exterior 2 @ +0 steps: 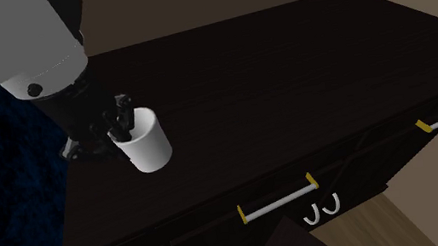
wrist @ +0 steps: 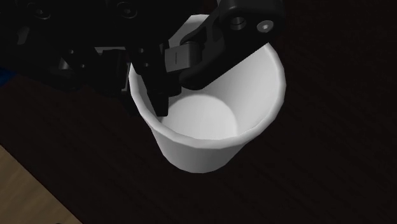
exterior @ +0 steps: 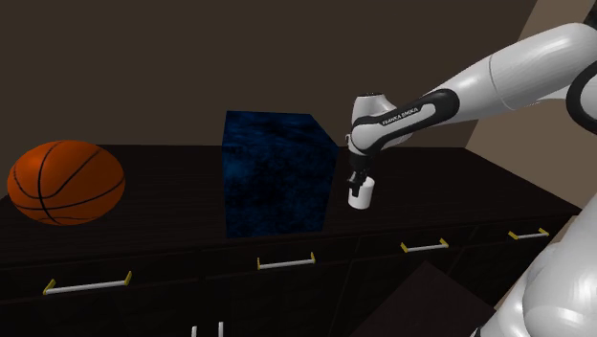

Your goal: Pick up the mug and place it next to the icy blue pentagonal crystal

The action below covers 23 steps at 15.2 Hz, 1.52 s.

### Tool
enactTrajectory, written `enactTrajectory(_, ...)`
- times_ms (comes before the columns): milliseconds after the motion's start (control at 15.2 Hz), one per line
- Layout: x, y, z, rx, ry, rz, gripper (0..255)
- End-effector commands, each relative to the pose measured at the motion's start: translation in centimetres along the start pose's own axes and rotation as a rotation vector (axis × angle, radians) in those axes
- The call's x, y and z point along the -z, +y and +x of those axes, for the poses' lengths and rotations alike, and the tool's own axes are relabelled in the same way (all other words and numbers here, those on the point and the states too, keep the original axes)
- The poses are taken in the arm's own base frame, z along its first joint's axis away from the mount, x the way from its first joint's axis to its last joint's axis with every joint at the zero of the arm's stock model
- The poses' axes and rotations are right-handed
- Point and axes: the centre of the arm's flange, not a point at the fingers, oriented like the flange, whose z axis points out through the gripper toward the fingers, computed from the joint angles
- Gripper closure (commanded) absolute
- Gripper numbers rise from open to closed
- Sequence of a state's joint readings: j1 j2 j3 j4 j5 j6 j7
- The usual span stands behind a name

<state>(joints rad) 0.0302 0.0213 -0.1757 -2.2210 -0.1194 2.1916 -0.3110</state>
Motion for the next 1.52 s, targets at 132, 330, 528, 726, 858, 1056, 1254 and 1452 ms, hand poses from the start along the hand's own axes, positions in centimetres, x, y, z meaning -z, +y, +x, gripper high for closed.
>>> enactTrajectory(132, -0.1, 0.0, 0.1, 0.0, 0.001, 0.0, 255)
enactTrajectory(330, -0.1, 0.0, 0.1, 0.0, 0.001, 0.0, 0)
enactTrajectory(528, -0.1, 0.0, 0.1, 0.0, 0.001, 0.0, 0)
enactTrajectory(726, 1.2, 0.0, 0.1, 0.0, 0.001, 0.0, 0)
enactTrajectory(858, 3.8, 0.0, 0.1, 0.0, 0.001, 0.0, 0)
enactTrajectory(1056, 4.9, 0.0, 0.0, 0.0, 0.001, 0.0, 0)
enactTrajectory(1254, 4.9, 0.0, 0.1, 0.0, 0.001, 0.0, 0)
enactTrajectory(1452, 4.9, 0.0, 0.1, 0.0, 0.001, 0.0, 0)
